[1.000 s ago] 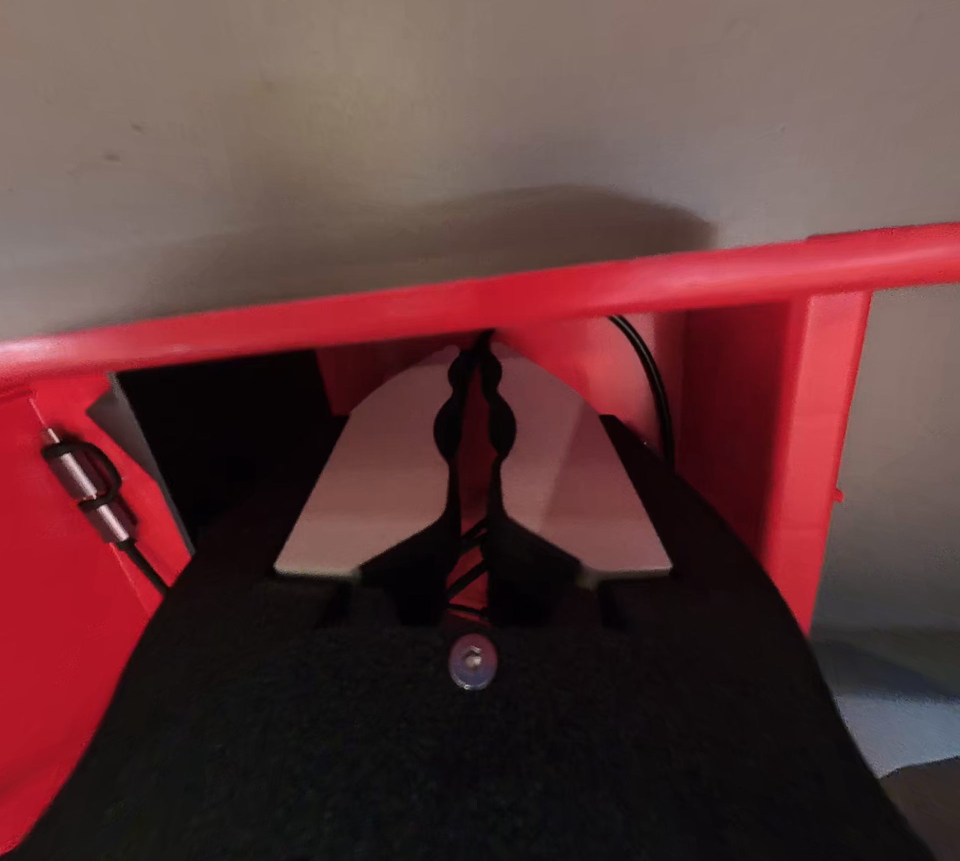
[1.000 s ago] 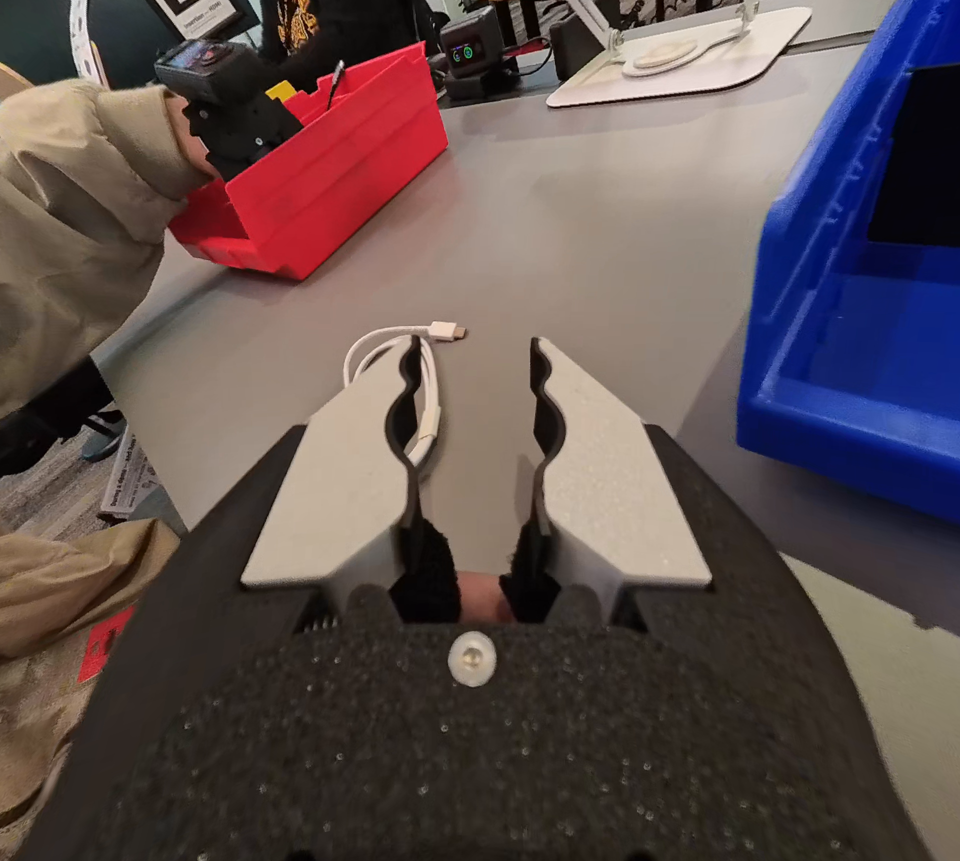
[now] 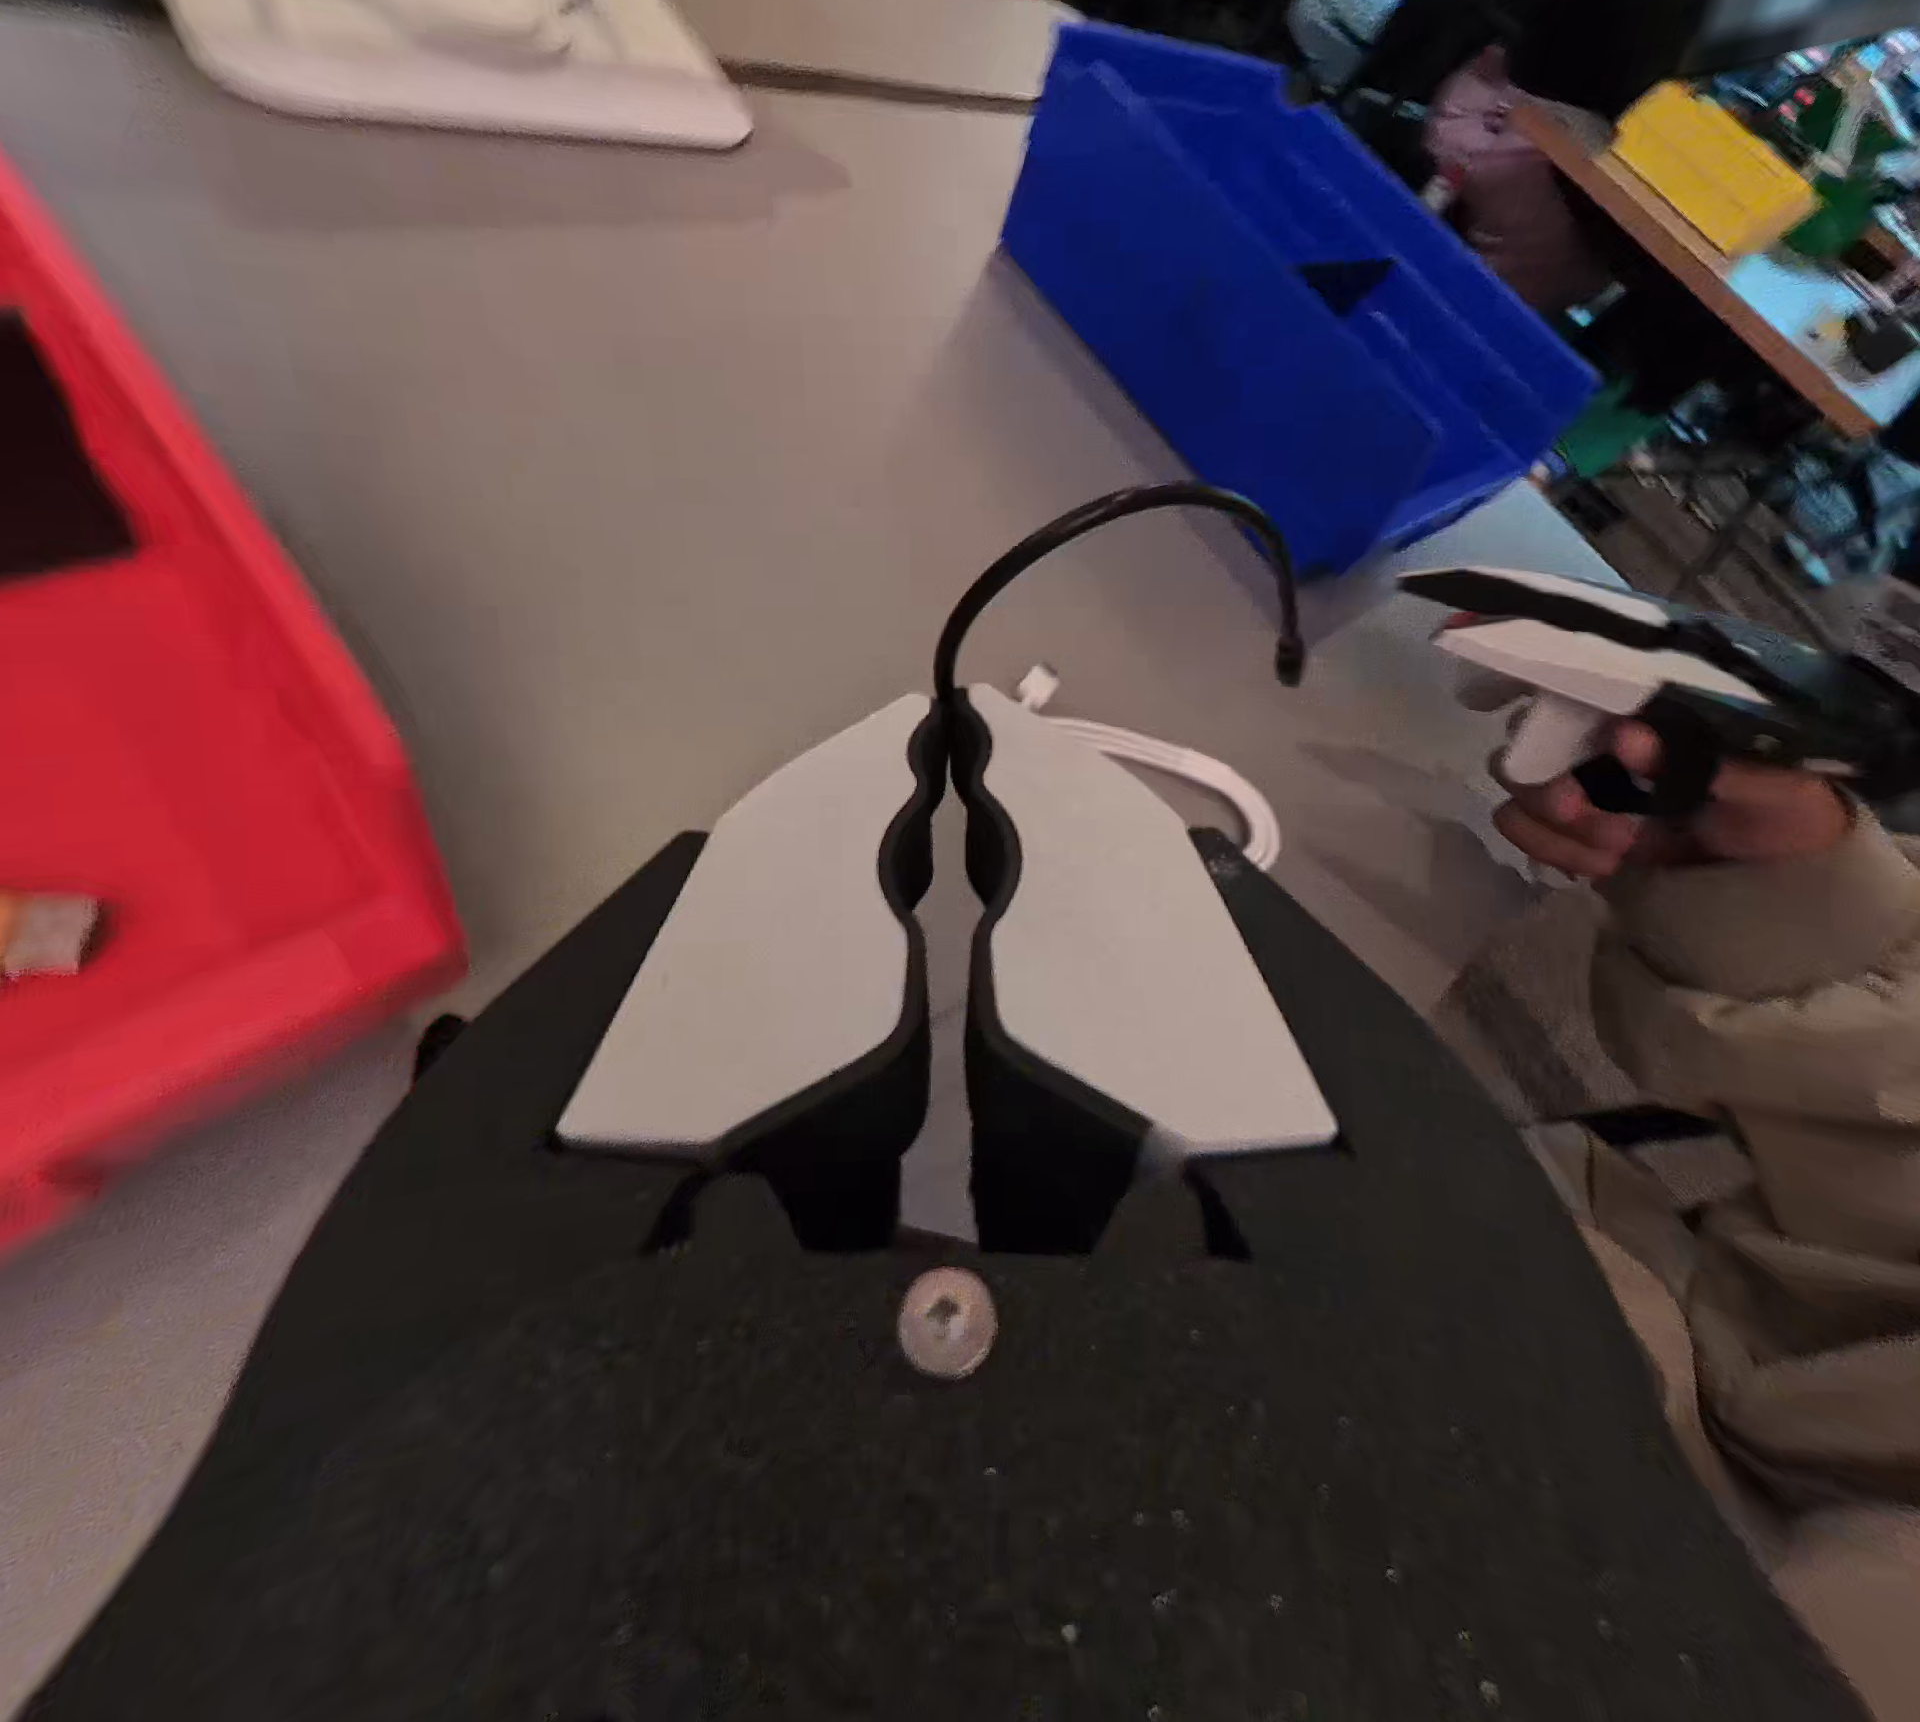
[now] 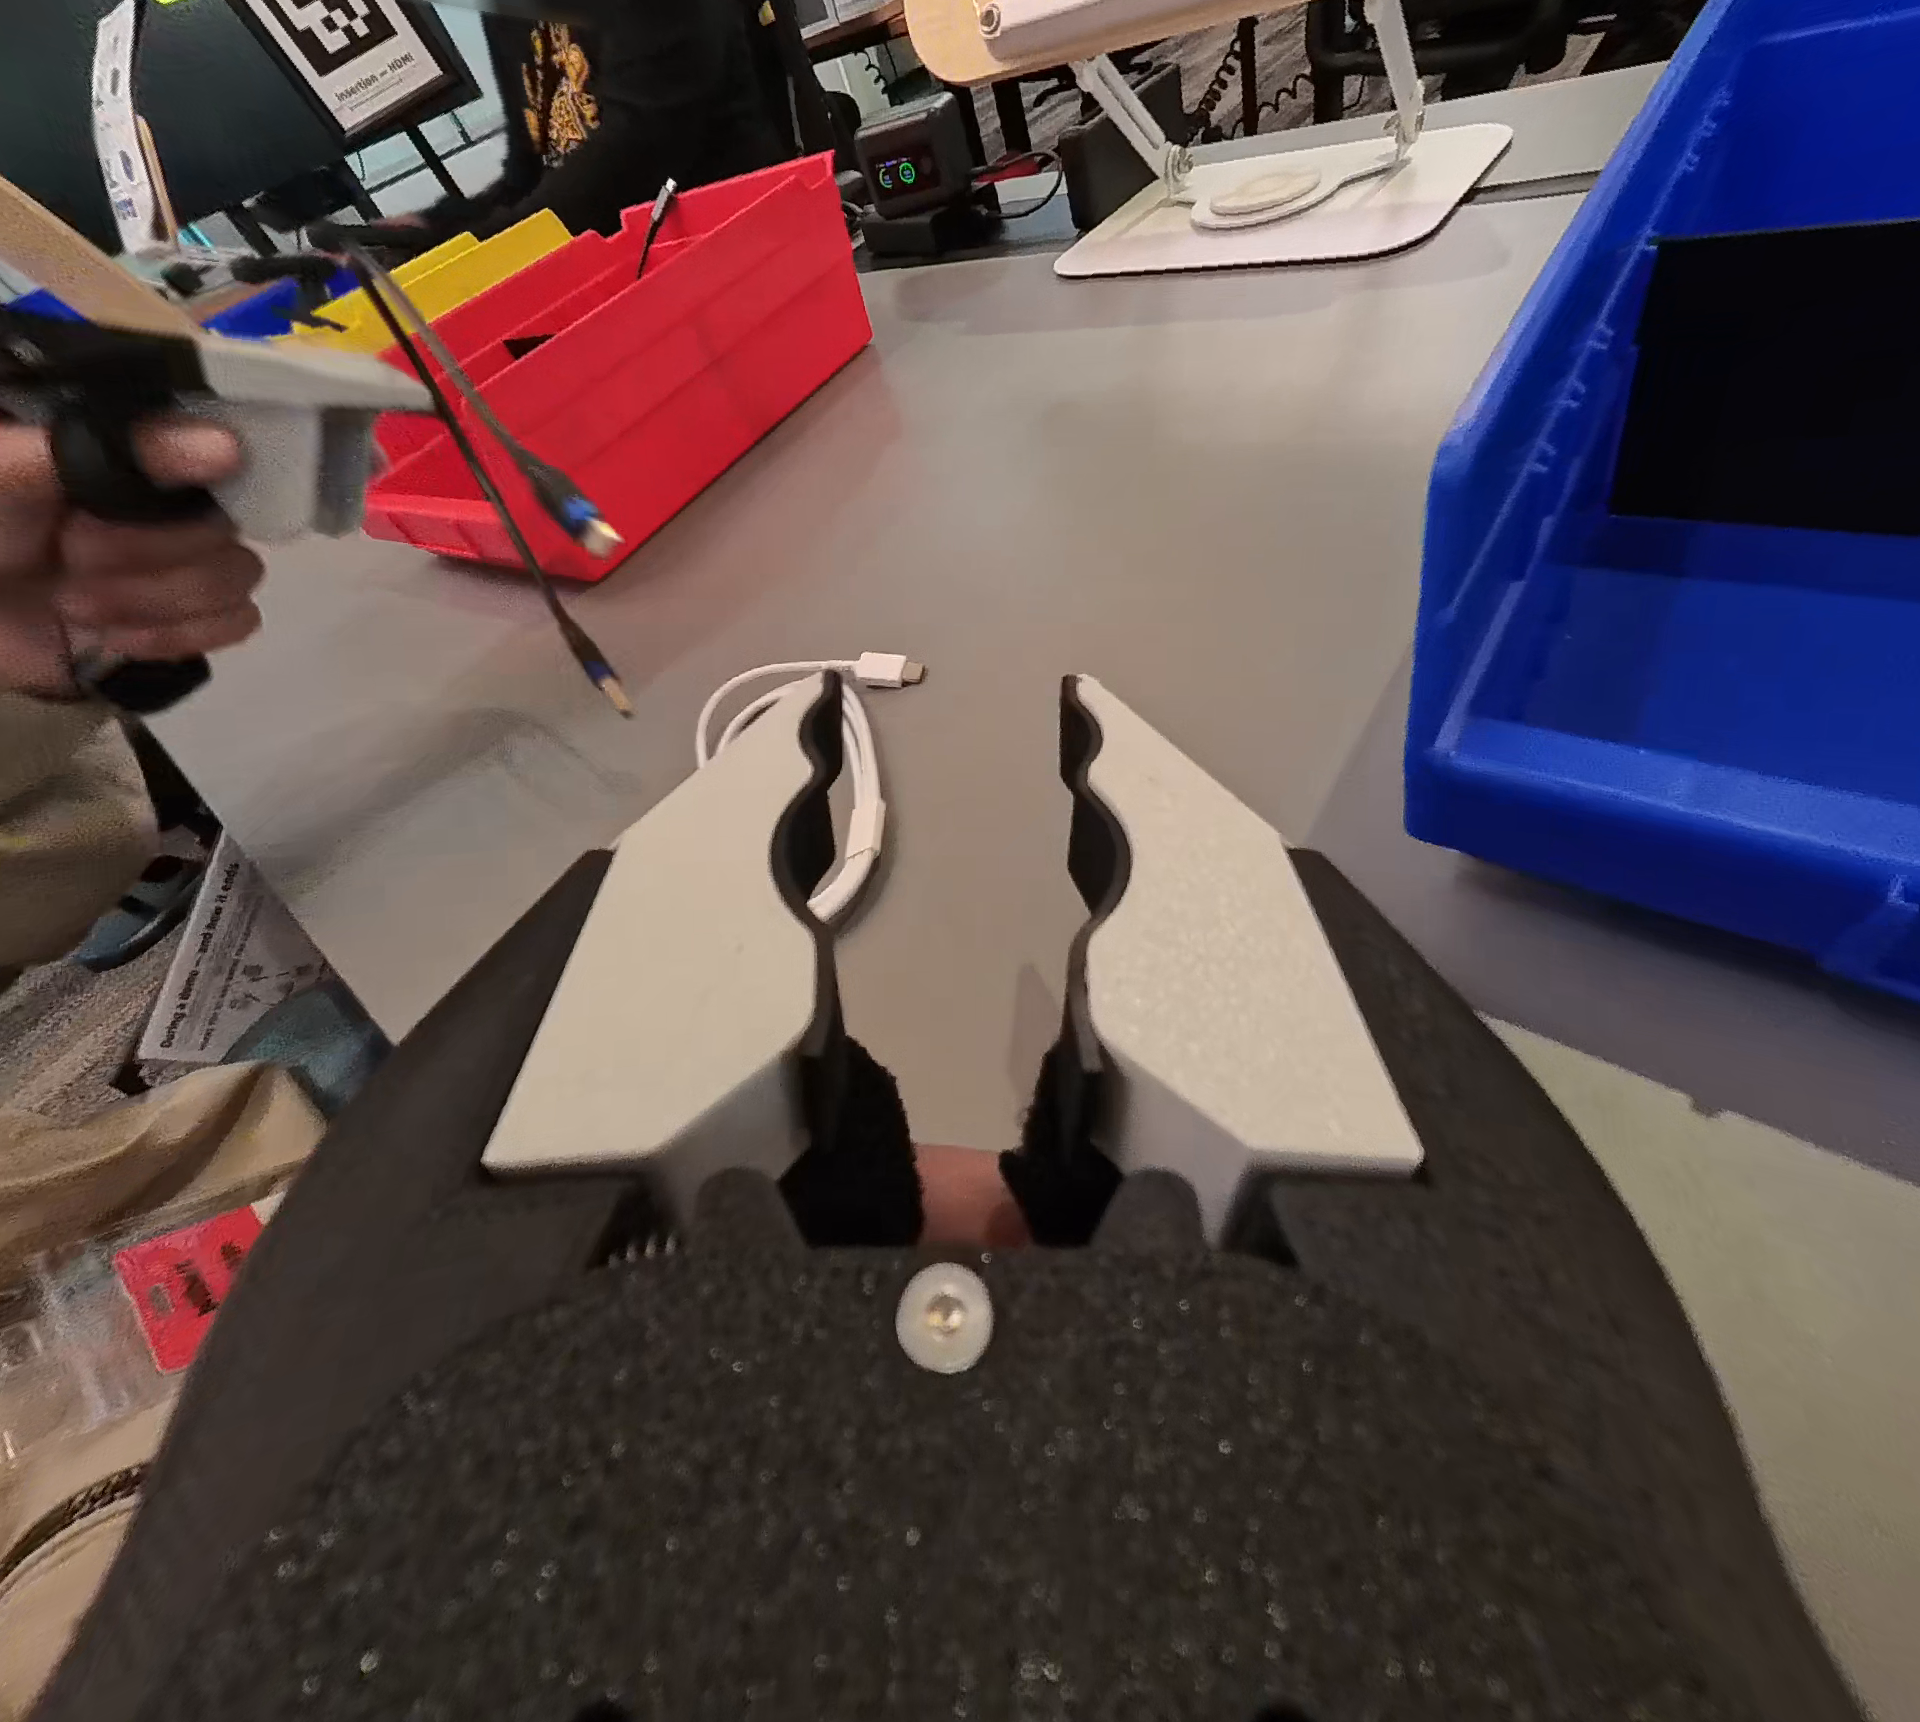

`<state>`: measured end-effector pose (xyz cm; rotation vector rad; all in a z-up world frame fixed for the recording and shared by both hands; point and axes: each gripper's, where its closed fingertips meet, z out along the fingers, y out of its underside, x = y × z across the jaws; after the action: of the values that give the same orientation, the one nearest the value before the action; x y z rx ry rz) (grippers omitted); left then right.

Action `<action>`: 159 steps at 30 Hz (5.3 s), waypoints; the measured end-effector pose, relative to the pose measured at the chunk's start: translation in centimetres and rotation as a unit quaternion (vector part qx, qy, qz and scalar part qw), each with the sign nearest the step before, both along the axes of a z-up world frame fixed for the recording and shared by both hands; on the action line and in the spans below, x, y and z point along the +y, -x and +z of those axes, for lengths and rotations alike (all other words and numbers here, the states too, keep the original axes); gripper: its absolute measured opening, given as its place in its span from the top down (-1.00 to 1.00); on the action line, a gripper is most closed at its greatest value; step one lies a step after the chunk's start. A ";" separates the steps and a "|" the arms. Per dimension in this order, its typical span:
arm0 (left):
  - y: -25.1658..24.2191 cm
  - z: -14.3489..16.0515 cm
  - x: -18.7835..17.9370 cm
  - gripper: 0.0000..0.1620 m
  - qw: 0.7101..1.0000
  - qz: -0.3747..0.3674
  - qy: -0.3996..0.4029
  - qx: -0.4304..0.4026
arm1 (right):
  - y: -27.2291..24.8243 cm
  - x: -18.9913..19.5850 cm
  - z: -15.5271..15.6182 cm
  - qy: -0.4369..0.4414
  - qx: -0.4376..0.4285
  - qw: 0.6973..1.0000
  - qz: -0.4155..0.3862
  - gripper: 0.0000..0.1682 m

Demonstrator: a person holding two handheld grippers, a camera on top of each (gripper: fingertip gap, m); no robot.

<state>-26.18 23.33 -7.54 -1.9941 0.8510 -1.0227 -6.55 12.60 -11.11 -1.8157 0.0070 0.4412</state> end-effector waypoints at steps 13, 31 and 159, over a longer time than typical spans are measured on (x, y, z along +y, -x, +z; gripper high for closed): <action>4.3 -7.5 -2.5 0.92 0.995 0.066 0.064 0.038 | 0.4 0.2 -0.3 0.004 0.001 1.000 0.014 0.52; 7.0 2.6 18.7 0.48 0.950 -0.140 -0.134 0.243 | 3.4 0.6 -2.3 0.048 -0.005 0.995 0.085 0.51; -0.1 3.9 -1.4 0.84 0.847 -0.068 -0.523 -0.068 | 7.4 7.8 -6.1 0.152 -0.198 0.943 0.220 0.71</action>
<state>-26.09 21.98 -3.66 -0.9249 1.1452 -0.5354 -13.98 20.42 -17.22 -2.1882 -0.6533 0.3917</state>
